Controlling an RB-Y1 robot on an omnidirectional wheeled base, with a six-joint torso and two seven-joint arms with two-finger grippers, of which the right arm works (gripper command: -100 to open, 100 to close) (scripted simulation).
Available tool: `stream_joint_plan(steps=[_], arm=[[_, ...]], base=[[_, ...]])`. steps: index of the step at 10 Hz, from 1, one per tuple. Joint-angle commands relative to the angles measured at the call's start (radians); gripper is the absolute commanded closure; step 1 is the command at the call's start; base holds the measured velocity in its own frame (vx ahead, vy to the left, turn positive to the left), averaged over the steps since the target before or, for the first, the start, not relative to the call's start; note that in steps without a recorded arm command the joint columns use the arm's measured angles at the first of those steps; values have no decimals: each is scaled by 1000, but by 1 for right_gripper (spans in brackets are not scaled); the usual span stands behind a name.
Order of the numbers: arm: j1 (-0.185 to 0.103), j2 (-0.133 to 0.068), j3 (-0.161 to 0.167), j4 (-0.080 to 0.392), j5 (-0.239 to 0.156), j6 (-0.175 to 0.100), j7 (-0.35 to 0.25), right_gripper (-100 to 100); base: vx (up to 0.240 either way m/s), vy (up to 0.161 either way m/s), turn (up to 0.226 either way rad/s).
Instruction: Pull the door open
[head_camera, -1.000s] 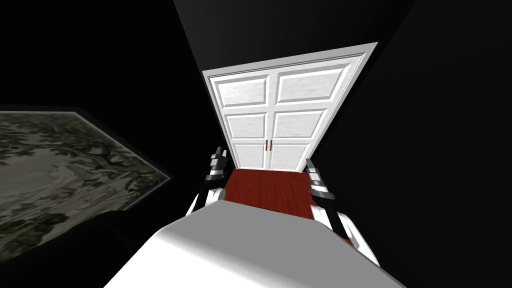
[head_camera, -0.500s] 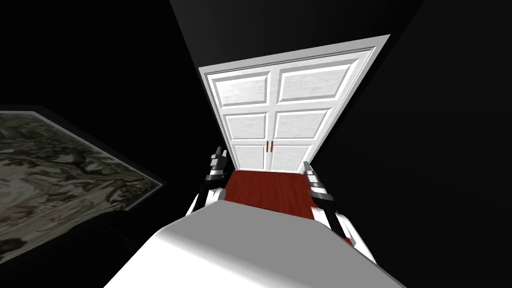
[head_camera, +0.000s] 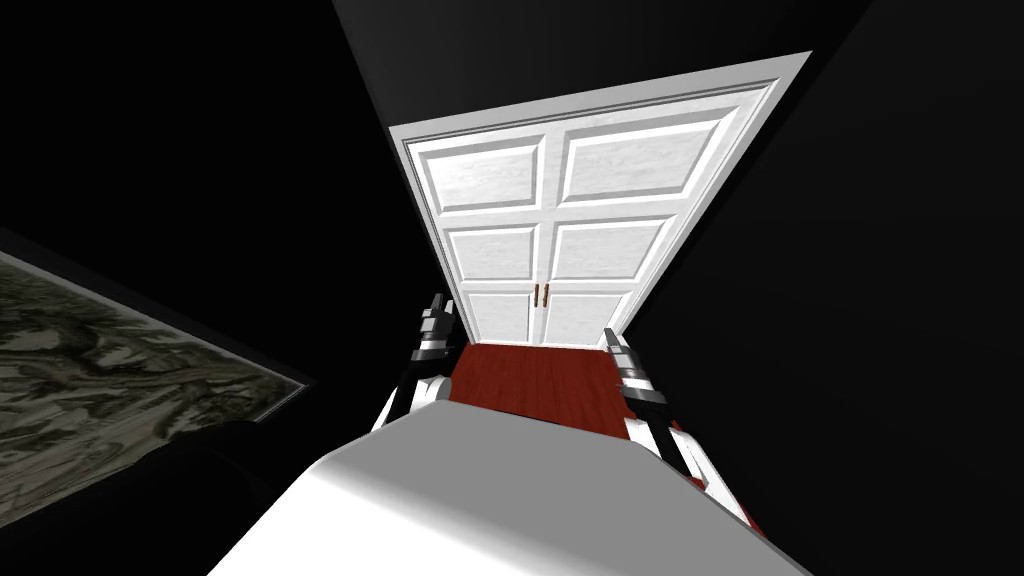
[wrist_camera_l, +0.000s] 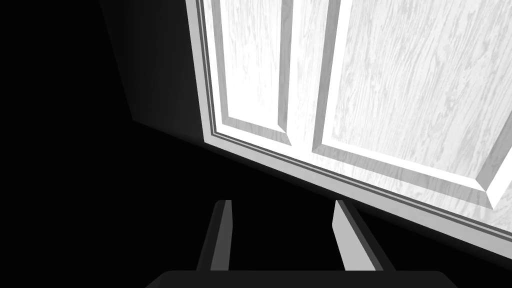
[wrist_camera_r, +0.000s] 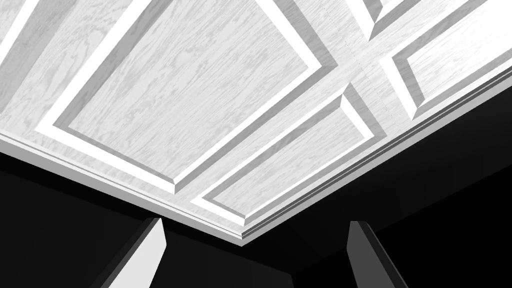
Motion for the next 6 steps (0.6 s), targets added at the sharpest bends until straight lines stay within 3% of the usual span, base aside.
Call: stream_joint_plan(steps=[1,6], arm=[[-13,-3,-13,44,15,-17,32,-100],[-46,-12,-50,168,63,-63,123,-100]], base=[[109,54,-10],[94,45,-6]])
